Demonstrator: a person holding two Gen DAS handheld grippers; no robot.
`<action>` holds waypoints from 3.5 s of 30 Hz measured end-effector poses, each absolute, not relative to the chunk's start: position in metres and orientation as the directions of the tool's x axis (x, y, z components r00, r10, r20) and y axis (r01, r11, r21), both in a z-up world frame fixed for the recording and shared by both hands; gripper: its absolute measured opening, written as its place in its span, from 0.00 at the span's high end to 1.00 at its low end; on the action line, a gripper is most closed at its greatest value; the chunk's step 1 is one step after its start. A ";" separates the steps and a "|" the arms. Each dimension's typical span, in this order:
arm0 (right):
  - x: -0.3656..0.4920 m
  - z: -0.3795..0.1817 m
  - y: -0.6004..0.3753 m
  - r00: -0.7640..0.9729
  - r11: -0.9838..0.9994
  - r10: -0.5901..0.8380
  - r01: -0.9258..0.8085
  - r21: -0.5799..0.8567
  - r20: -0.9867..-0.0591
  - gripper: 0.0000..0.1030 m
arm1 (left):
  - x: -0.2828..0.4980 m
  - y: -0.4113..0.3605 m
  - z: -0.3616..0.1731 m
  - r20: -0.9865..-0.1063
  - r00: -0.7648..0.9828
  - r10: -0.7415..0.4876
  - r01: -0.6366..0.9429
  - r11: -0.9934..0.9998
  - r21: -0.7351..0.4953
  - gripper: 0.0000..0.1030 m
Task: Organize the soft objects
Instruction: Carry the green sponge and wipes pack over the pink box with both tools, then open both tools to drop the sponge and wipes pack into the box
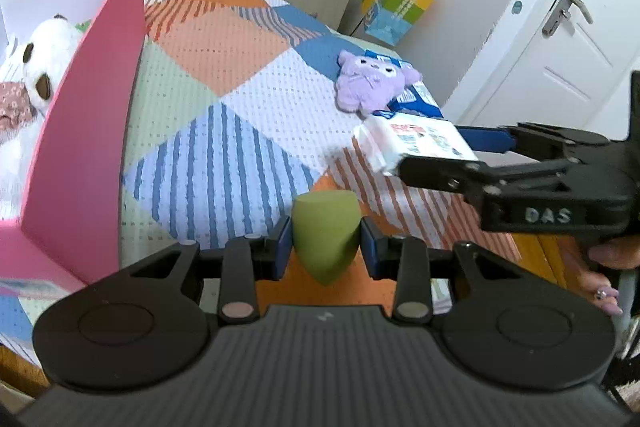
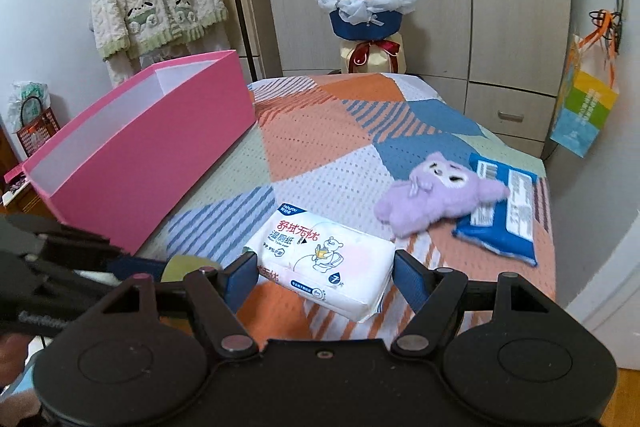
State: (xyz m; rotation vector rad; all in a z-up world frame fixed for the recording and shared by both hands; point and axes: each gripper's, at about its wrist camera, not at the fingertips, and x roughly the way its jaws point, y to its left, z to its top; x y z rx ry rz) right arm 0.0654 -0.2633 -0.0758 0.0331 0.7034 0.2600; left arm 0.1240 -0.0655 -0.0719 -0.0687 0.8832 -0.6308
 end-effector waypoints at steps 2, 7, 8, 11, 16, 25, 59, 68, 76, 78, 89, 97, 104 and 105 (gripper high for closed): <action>0.055 -0.075 -0.263 0.735 0.969 0.240 -0.224 0.108 -0.634 0.25 | 0.121 -0.062 -0.072 -0.705 0.463 -0.538 0.483 0.820 -0.308 0.66; 0.038 -0.074 -0.261 0.734 0.973 0.218 -0.214 0.085 -0.644 0.25 | 0.113 -0.055 -0.072 -0.712 0.442 -0.546 0.491 0.811 -0.318 0.66; 0.035 -0.074 -0.260 0.732 0.973 0.216 -0.214 0.083 -0.647 0.25 | 0.111 -0.052 -0.071 -0.714 0.427 -0.555 0.495 0.804 -0.329 0.66; 0.026 -0.072 -0.254 0.723 0.971 0.221 -0.223 0.081 -0.655 0.25 | 0.105 -0.043 -0.069 -0.718 0.385 -0.581 0.506 0.783 -0.362 0.66; 0.007 -0.062 -0.241 0.714 0.960 0.260 -0.263 0.094 -0.650 0.25 | 0.090 -0.020 -0.059 -0.714 0.350 -0.606 0.520 0.760 -0.390 0.66; -0.016 -0.038 -0.193 0.664 0.892 0.403 -0.438 0.110 -0.630 0.25 | 0.070 0.031 -0.047 -0.711 0.333 -0.620 0.500 0.755 -0.424 0.66; 0.166 0.011 -0.077 0.710 0.837 0.459 -0.547 -0.007 -0.535 0.24 | 0.237 0.137 0.021 -0.636 0.659 -0.402 0.301 0.916 -0.266 0.66; 0.225 -0.009 -0.045 0.674 0.826 0.408 -0.560 -0.065 -0.616 0.24 | 0.296 0.139 0.002 -0.667 0.660 -0.345 0.208 0.937 -0.279 0.65; 0.264 -0.025 -0.022 0.641 0.800 0.354 -0.585 -0.135 -0.681 0.24 | 0.313 0.126 -0.008 -0.697 0.657 -0.288 0.198 0.958 -0.209 0.61; 0.269 -0.028 -0.020 0.632 0.799 0.362 -0.589 -0.121 -0.685 0.23 | 0.311 0.123 -0.007 -0.689 0.672 -0.271 0.197 0.962 -0.187 0.59; 0.218 -0.010 -0.063 0.668 0.815 0.481 -0.579 0.009 -0.568 0.21 | 0.262 0.132 0.020 -0.629 0.719 -0.296 0.269 0.953 -0.140 0.41; 0.158 0.009 -0.097 0.717 0.856 0.464 -0.514 0.055 -0.521 0.21 | 0.211 0.133 0.044 -0.594 0.718 -0.362 0.363 0.923 -0.123 0.38; 0.106 0.024 -0.114 0.721 0.864 0.446 -0.502 0.042 -0.531 0.21 | 0.172 0.123 0.058 -0.594 0.678 -0.433 0.452 0.883 -0.128 0.37; 0.099 0.025 -0.116 0.723 0.865 0.441 -0.500 0.037 -0.532 0.21 | 0.166 0.121 0.060 -0.595 0.672 -0.441 0.462 0.878 -0.128 0.36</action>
